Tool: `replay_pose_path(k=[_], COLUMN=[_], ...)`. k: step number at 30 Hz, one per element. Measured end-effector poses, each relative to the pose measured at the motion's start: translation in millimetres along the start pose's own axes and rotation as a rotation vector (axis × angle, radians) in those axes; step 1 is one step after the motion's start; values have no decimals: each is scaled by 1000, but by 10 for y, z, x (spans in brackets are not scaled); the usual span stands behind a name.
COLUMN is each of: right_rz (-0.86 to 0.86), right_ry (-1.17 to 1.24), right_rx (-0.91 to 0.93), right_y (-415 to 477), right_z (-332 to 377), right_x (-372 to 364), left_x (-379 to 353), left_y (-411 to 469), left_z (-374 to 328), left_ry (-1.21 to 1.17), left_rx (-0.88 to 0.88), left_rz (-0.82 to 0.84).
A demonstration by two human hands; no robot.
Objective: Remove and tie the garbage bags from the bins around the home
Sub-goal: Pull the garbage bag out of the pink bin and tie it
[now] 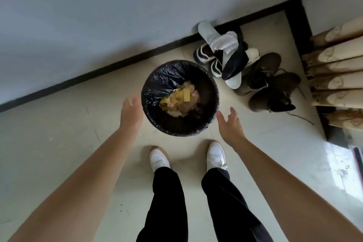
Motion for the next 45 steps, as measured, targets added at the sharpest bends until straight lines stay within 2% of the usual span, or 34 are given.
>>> replay_pose_path(k=[3, 5, 10, 13, 16, 21, 24, 29, 31, 33, 35, 36, 38, 40, 43, 45], right_rz=[113, 201, 485, 517, 431, 216, 116, 59, 95, 297, 547, 600, 582, 576, 381, 181], right_ry=[376, 528, 666, 741, 771, 781, 603, 345, 309, 390, 556, 723, 942, 873, 673, 627], right_rx=[-152, -168, -256, -210, -210, -216, -115, -1, -17, -91, -176, -274, -460, -468, -319, -227], right_y=[489, 700, 917, 900, 925, 1052, 1086, 1010, 999, 959, 803, 812, 903, 858, 767, 775], right_z=[-364, -497, -591, -446, -357, -408, -290, 73, 134, 124, 88, -13, -269, -323, -215, -162], right_x=[-549, -841, -1431, -1428, -1228, -805, -623, -531, -564, -685, -794, -796, -763, -810, -714, -544], left_x=[-345, -551, -853, -953, -1077, -1099, -995, -474, -216, -38, 37, 51, -4, -26, -58, -235], left_y=[479, 699, 1091, 1149, 1047, 940, 910, 980, 973, 929, 873, 829, 717, 573, 302, 70], left_z=[708, 1021, 1236, 1110, 873, 938, 999, 1196, 1197, 1075, 957, 906, 785, 594, 254, -23], left_ry=[-266, -410, -749, -860, -920, -831, -779, -755, -666, -545, -463, -434, -408, -367, -247, -124], left_rx=[251, 319, 354, 303, 254, 272, 291, 278, 190, 65, -19, -41, -90, -203, -400, -539], left_rz=[2, 34, 121, 170, 232, 245, 174, -134, -260, -317, -295, -266, -181, -154, -138, -33])
Point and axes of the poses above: each hand's wrist, its own y-axis towards the middle knuckle, its own x-axis out of the back of the hand, z = x × y, the point moved 10 cm from there along y, towards the middle knuckle, and after that the axes turned 13 degrees about -x, right-handed, at the moved point
